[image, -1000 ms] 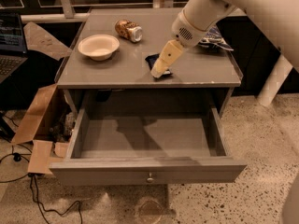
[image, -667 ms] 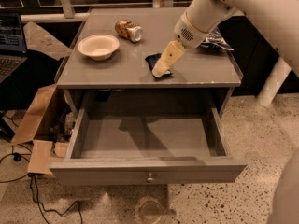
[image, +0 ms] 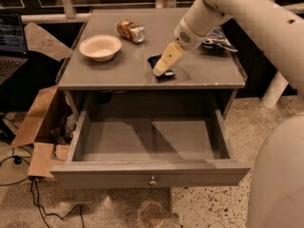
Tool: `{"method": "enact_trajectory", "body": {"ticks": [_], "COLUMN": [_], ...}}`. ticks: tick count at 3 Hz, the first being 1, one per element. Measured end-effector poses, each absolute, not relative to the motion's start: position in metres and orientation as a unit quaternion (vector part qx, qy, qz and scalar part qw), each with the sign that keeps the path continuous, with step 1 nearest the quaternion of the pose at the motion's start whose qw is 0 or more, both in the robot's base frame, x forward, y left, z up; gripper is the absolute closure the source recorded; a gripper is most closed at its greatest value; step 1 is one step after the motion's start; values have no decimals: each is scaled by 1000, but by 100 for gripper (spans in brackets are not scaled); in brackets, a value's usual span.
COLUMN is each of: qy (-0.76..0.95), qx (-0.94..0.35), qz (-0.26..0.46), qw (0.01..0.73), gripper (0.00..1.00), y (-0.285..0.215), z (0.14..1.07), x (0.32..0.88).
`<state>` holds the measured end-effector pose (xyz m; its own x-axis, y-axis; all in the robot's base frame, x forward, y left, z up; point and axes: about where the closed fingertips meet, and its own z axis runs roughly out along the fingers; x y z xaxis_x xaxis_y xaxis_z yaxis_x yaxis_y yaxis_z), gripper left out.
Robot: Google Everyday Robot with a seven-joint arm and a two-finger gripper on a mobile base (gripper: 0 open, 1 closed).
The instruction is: Place rxbar blueberry into top drawer
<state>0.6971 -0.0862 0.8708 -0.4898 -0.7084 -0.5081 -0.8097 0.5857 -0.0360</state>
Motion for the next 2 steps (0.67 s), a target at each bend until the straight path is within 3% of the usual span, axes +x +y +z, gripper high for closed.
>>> {"method": "enact_trajectory", "body": {"ticks": [2], "qy": [870], "qx": [-410], "qz": [89], "qw": [258], "gripper": [0], "y": [-81], "z": [852], "x": [709]}}
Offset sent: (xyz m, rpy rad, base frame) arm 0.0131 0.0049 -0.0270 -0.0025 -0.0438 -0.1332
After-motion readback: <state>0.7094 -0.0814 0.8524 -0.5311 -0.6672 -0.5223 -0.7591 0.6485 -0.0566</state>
